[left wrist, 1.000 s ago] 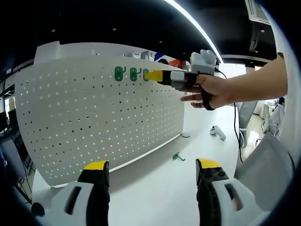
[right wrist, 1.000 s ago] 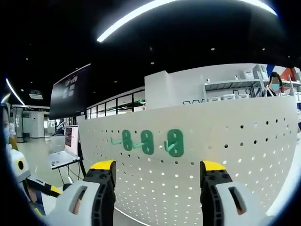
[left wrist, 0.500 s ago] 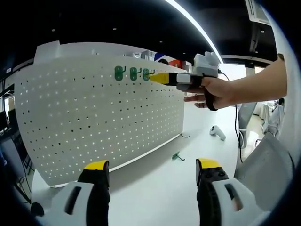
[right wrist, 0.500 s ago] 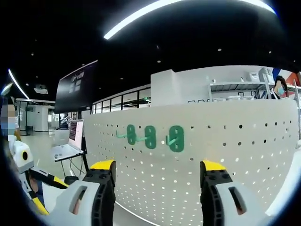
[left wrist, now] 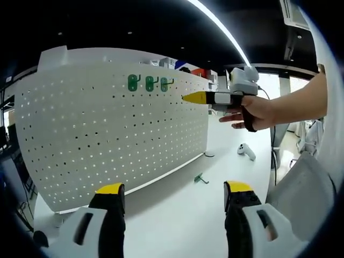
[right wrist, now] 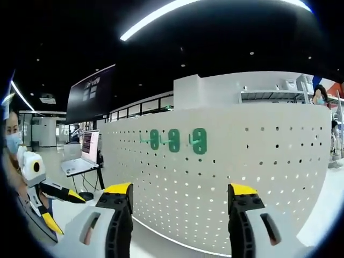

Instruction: Insert the hook assembly into the mounting plate slot until the hook locks in place.

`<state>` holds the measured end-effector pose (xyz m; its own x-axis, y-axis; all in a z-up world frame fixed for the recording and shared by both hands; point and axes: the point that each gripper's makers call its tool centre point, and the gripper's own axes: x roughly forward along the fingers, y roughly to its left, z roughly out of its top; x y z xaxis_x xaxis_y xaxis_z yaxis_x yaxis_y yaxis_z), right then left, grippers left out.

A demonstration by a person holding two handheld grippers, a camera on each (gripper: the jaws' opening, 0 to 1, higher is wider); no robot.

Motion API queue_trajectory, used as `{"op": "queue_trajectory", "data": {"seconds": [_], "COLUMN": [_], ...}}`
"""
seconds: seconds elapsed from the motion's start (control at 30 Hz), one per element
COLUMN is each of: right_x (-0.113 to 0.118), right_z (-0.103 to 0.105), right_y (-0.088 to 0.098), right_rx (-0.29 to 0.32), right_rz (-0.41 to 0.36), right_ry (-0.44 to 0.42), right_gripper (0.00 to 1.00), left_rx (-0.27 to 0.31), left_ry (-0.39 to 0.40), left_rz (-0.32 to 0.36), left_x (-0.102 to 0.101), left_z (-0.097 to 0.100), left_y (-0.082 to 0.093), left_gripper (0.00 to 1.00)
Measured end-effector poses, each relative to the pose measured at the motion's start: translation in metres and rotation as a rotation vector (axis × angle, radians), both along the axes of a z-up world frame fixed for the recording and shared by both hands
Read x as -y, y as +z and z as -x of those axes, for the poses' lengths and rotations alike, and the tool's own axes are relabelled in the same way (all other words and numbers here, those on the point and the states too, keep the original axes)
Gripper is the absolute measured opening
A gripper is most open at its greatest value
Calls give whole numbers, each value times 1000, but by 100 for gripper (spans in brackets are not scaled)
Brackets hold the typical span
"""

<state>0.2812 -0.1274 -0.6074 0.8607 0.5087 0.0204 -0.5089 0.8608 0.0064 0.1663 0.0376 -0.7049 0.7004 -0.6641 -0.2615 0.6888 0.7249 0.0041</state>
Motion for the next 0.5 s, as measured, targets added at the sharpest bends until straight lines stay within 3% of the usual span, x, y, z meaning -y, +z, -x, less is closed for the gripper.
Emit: {"op": "queue_trajectory", "data": {"seconds": [0.5], "right_x": [8], "right_z": [29], "right_y": [-27], "right_rx": [-41], "right_rz": [37], "right_ry": [11], "right_gripper": [69], "left_rx": [-11], "left_ry": [-7], "left_rz": [-12], "left_x": [-1], "left_z": [3], "left_y": [-6], "left_gripper": [78]}}
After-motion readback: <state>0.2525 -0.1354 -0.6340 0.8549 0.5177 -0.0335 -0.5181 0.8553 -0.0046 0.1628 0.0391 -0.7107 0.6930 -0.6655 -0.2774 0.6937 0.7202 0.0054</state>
